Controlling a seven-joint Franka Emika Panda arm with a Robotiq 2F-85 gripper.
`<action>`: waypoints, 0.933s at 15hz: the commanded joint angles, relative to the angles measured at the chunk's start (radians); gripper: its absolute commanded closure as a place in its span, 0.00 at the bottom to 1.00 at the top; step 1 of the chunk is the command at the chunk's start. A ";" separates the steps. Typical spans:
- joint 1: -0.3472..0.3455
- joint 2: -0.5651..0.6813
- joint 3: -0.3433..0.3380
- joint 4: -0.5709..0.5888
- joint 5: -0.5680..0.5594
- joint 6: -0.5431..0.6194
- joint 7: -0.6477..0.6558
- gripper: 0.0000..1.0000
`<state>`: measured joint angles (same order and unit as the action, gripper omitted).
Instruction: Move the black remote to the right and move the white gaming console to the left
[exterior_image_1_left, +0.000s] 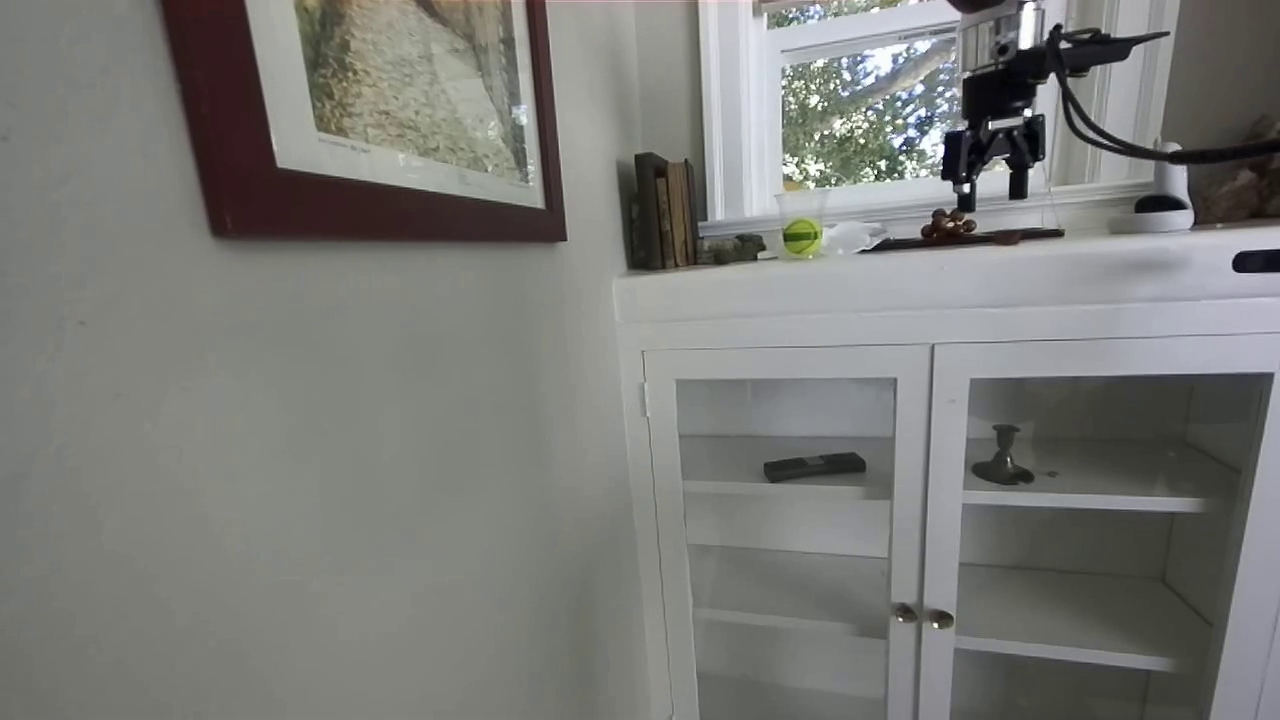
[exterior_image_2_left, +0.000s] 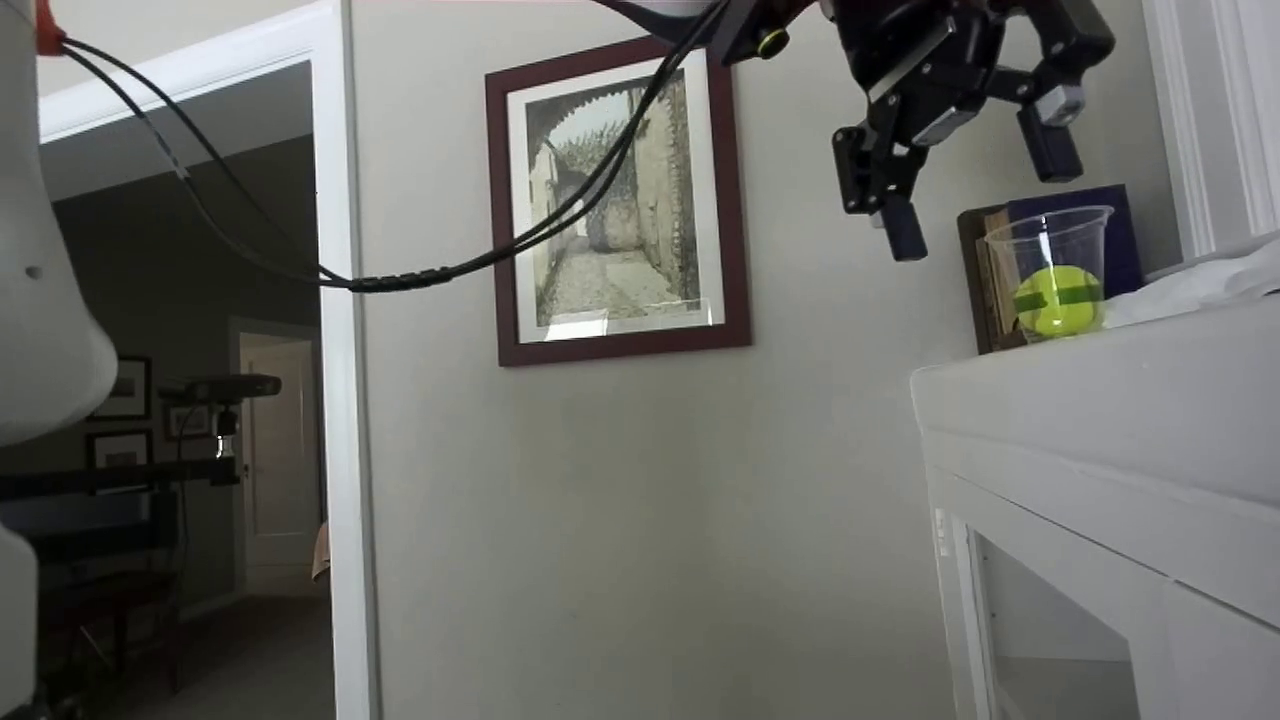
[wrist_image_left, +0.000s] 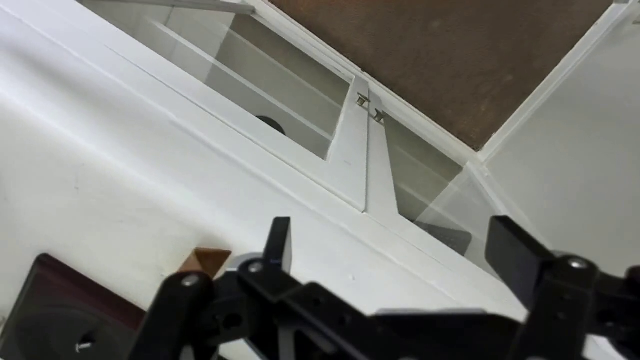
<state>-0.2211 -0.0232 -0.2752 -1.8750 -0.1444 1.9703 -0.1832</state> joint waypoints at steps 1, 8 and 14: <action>-0.033 0.076 -0.009 0.086 0.011 -0.027 0.118 0.00; -0.087 0.167 -0.038 0.185 0.068 -0.059 0.246 0.00; -0.124 0.254 -0.050 0.285 0.179 -0.097 0.345 0.00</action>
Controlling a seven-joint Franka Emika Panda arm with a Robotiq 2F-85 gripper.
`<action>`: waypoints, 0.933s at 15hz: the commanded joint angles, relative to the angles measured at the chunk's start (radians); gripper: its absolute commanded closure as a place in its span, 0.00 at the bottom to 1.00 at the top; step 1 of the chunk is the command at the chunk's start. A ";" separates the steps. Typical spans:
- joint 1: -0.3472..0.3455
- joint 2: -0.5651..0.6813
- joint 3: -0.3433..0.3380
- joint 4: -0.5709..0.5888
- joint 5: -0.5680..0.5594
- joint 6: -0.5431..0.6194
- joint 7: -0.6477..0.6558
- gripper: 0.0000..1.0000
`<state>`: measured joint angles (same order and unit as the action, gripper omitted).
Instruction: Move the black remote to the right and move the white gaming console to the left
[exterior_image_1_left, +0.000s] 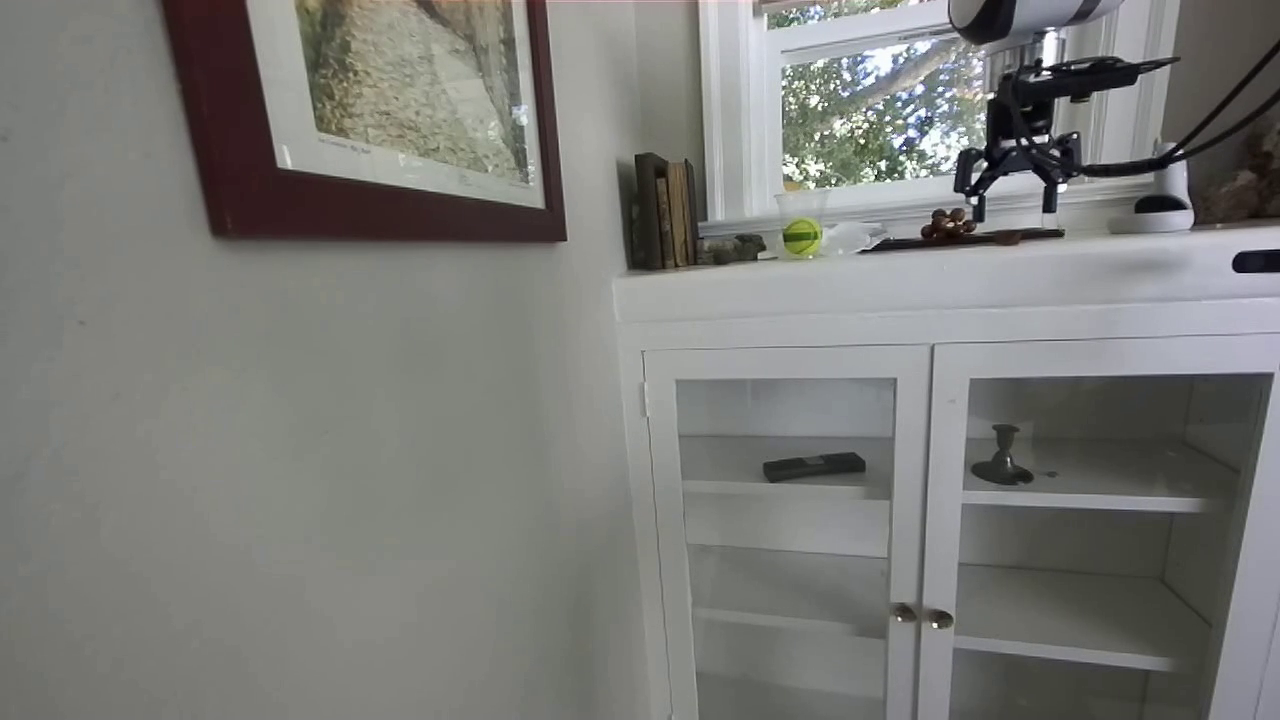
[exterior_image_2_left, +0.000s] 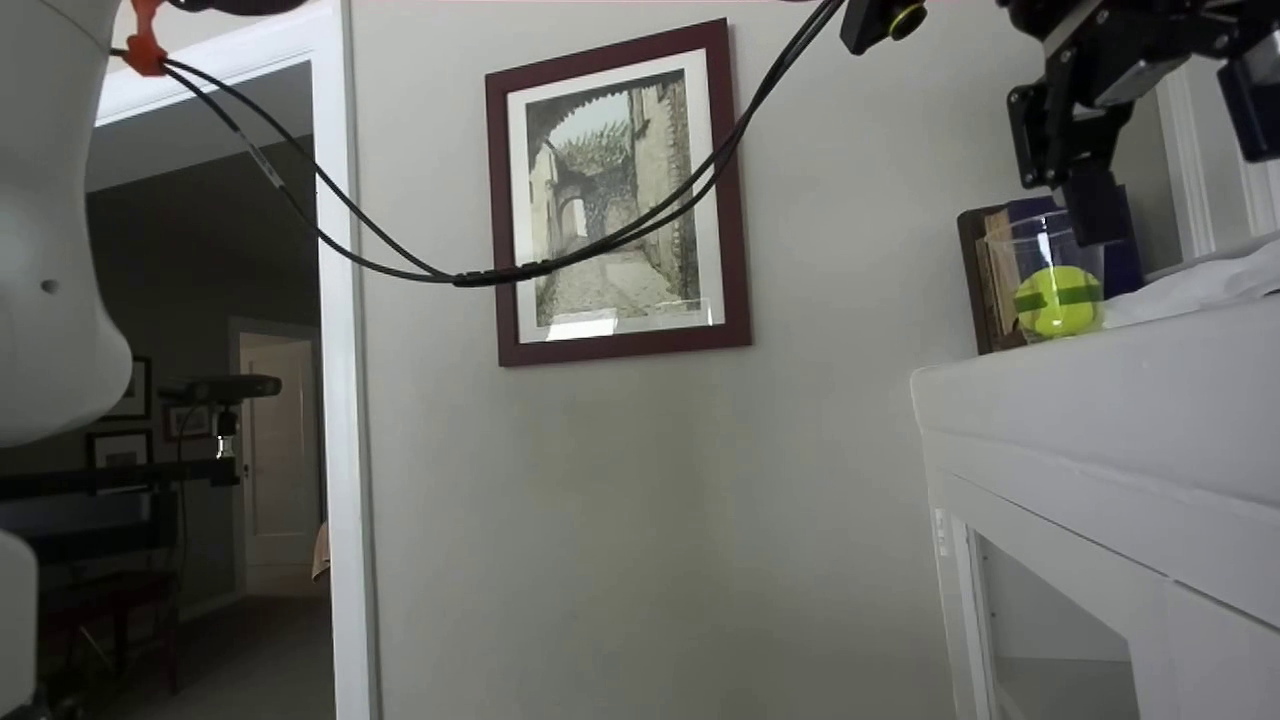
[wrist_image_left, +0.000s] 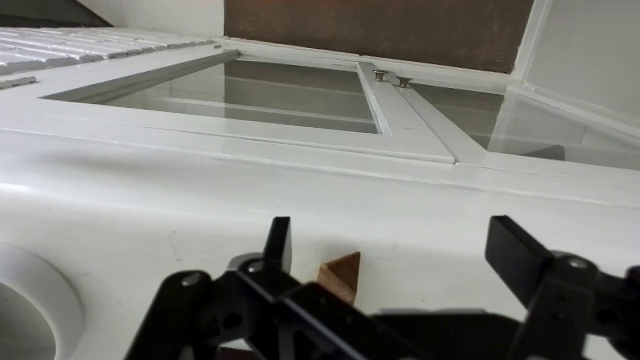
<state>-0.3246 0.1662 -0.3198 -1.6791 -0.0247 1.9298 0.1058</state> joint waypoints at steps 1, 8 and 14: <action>-0.025 0.076 -0.008 0.101 0.070 -0.061 0.077 0.00; -0.064 0.155 -0.008 0.195 0.118 -0.076 0.101 0.00; -0.086 0.192 -0.005 0.230 0.140 -0.056 0.091 0.06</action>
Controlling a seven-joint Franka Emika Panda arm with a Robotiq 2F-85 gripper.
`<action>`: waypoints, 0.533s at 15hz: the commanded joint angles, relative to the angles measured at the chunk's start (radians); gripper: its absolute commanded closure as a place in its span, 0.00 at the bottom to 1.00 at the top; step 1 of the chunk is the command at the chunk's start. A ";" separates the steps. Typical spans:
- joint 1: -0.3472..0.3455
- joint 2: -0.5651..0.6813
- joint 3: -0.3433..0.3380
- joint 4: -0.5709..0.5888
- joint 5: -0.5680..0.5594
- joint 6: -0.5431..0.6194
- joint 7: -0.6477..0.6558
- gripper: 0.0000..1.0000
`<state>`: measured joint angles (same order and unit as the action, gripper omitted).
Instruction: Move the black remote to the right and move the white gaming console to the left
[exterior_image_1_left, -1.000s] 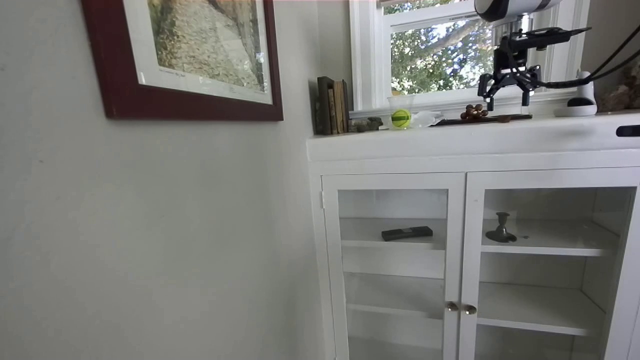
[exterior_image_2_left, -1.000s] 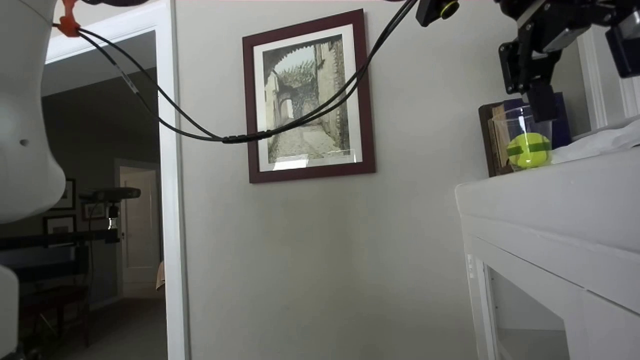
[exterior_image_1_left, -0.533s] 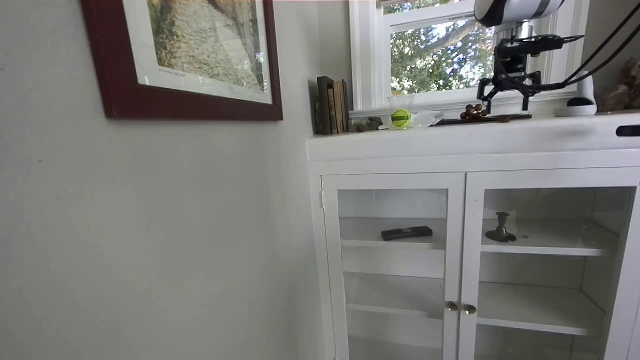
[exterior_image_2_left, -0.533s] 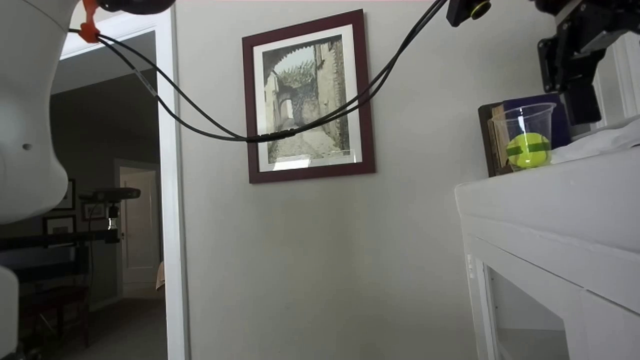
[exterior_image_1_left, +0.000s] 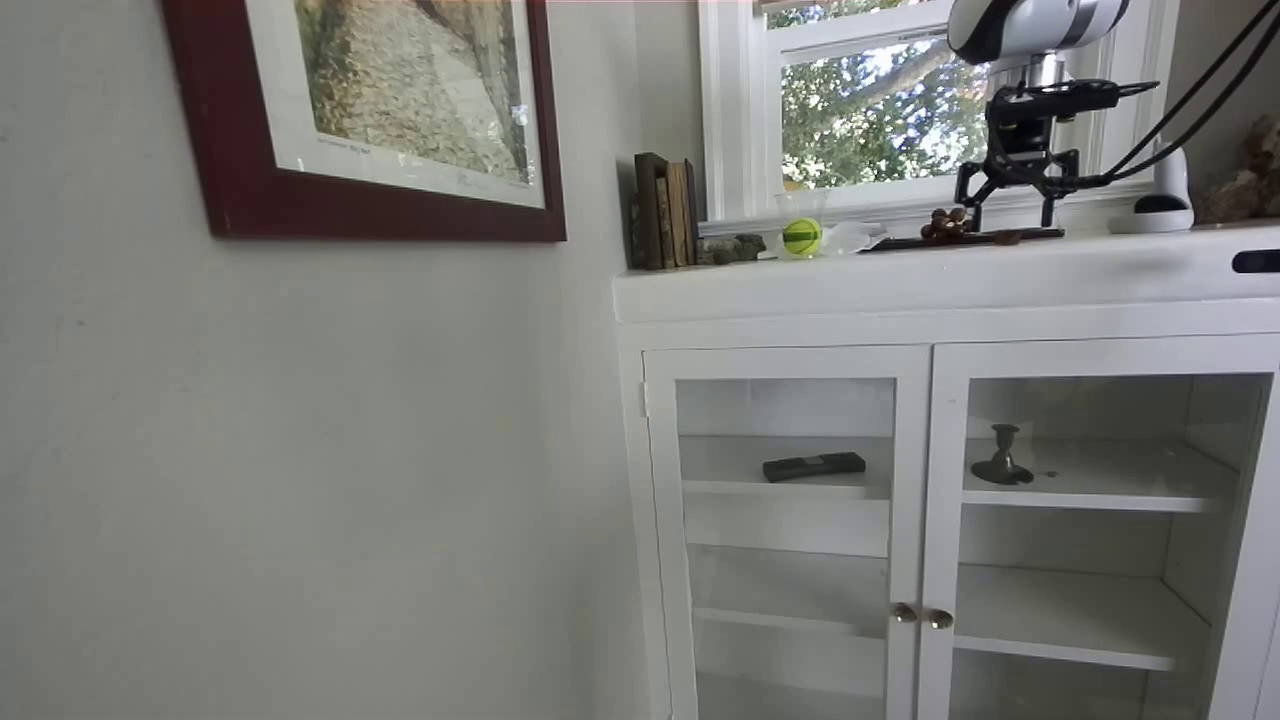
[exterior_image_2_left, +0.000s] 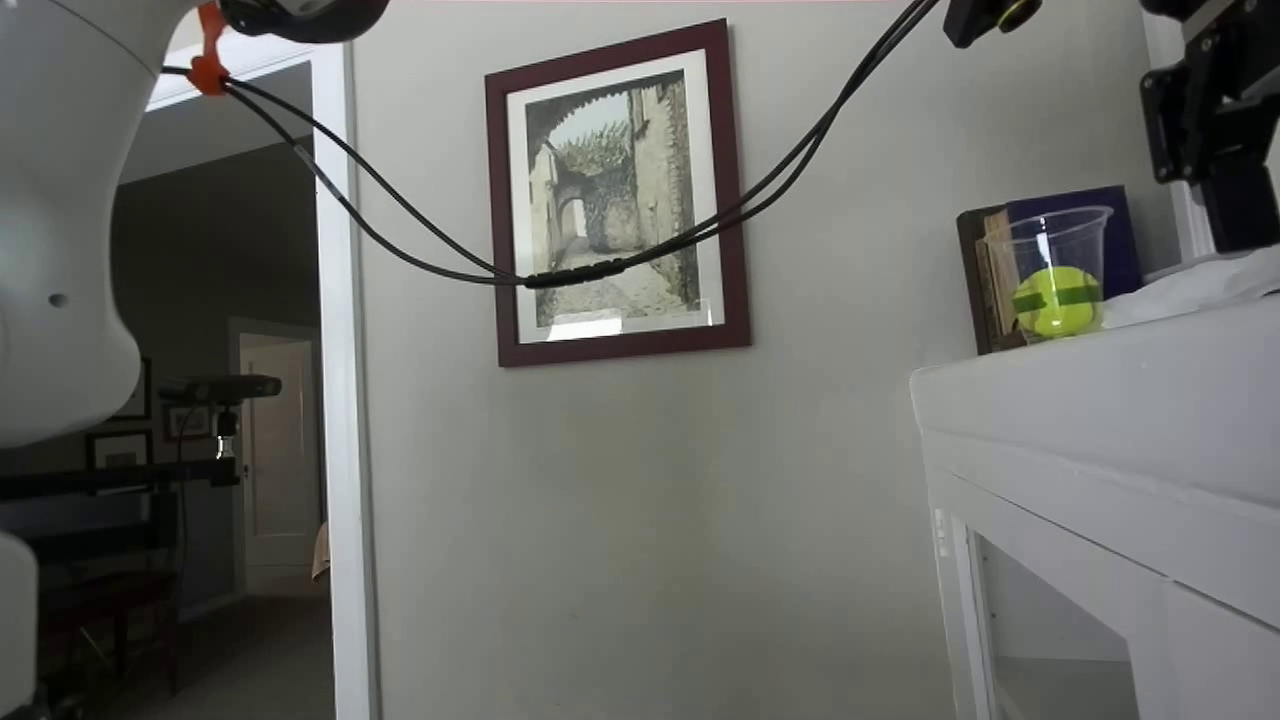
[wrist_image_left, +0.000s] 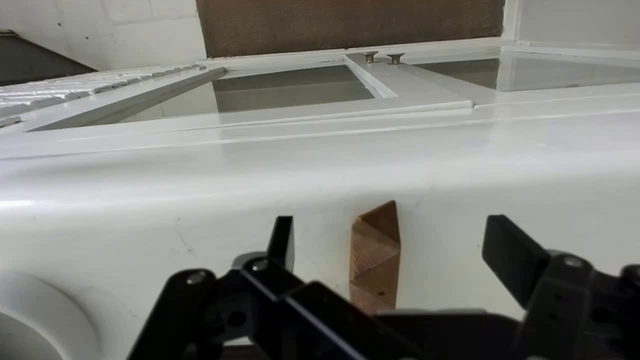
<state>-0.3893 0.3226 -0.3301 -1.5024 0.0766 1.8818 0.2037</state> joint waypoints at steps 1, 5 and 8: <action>-0.023 0.041 0.005 0.058 0.038 -0.003 -0.007 0.09; -0.033 0.050 0.008 0.063 0.041 0.020 -0.018 0.33; -0.034 0.054 0.010 0.064 0.041 0.033 -0.018 0.59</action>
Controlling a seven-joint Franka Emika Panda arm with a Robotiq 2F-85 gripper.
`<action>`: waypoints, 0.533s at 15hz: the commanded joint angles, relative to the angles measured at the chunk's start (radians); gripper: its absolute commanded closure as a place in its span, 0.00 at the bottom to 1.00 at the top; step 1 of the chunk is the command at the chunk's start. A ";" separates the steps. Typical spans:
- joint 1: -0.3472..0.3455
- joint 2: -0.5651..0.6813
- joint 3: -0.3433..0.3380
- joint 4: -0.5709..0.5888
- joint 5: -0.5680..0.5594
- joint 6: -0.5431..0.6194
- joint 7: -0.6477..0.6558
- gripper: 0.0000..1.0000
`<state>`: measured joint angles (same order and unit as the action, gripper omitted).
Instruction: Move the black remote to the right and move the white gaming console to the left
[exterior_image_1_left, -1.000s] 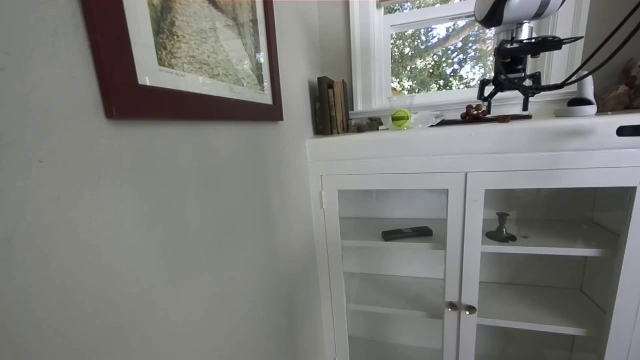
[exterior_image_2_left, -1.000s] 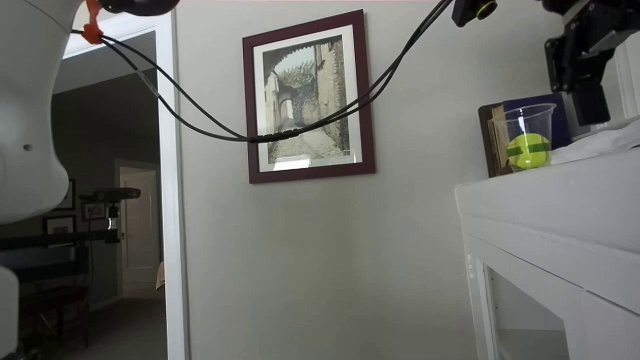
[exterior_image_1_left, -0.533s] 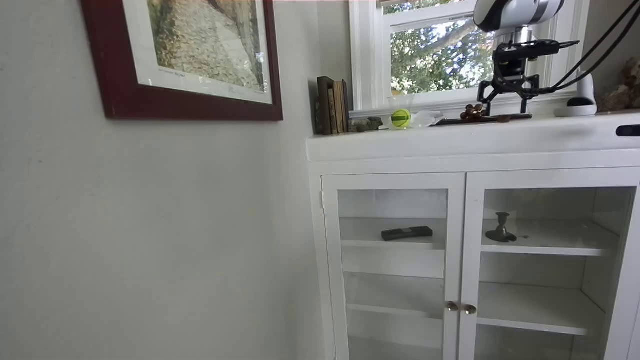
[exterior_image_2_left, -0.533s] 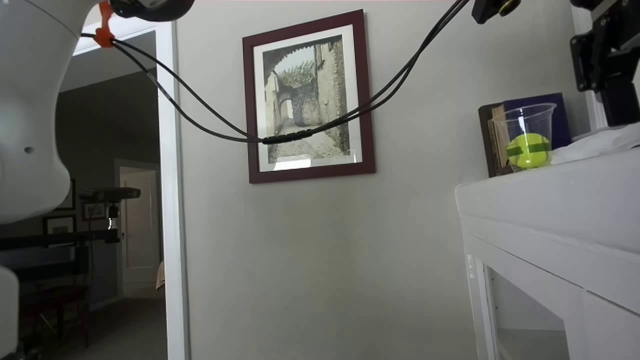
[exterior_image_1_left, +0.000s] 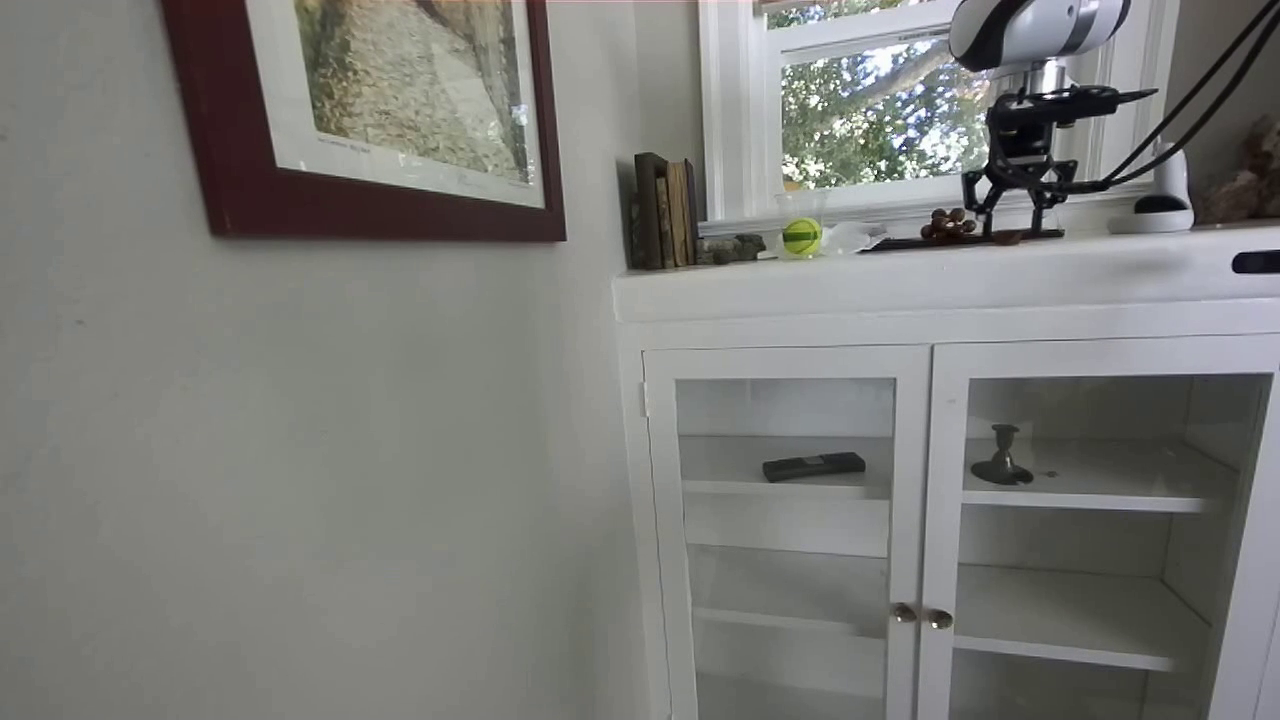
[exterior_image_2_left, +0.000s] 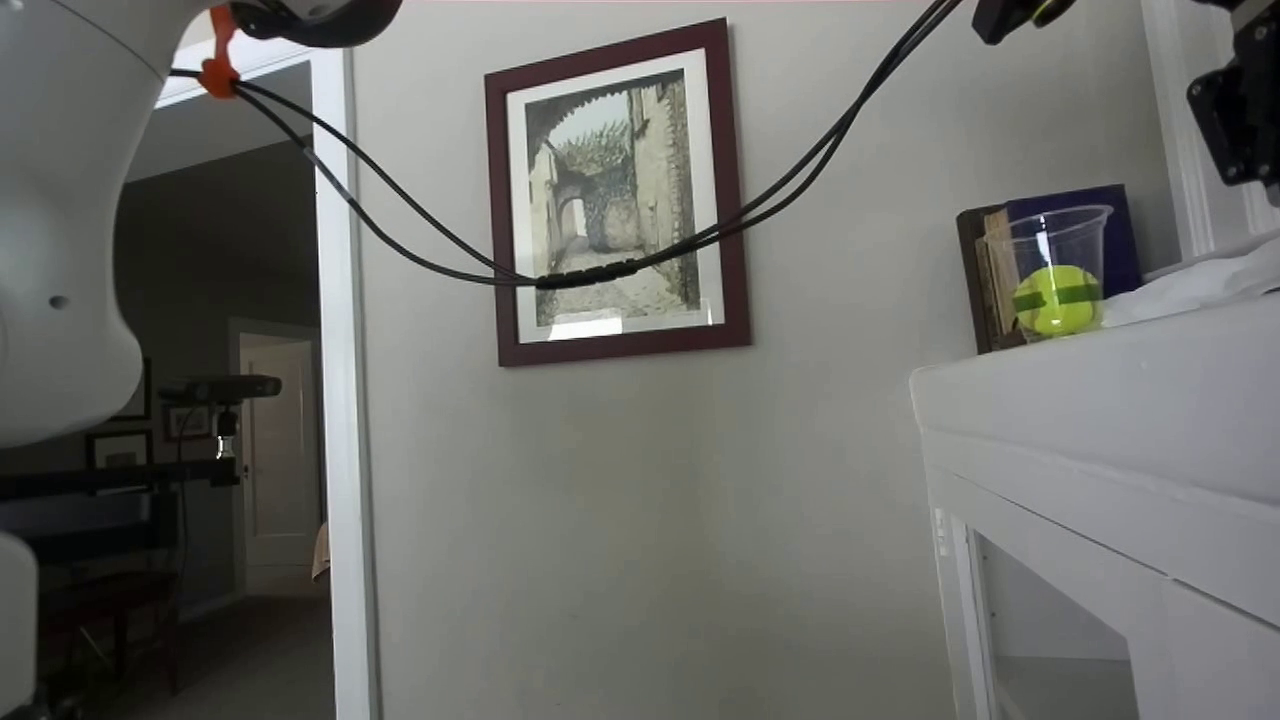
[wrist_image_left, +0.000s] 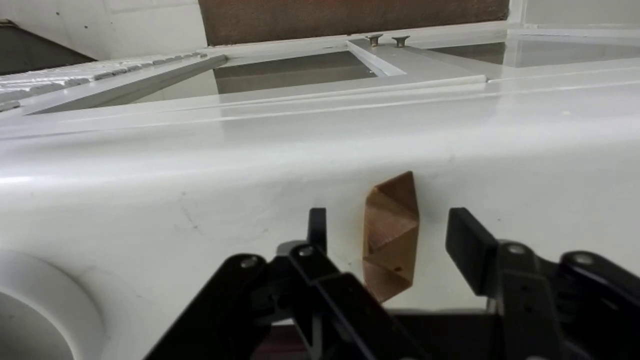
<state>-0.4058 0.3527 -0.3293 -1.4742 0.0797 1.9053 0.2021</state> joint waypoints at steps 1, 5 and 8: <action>-0.017 0.025 0.009 0.035 0.036 0.015 -0.015 0.65; -0.015 0.019 0.011 0.029 0.034 0.034 -0.018 0.95; -0.010 0.009 0.010 0.023 0.022 0.036 -0.019 0.94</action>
<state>-0.4056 0.3559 -0.3258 -1.4736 0.0798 1.9381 0.2009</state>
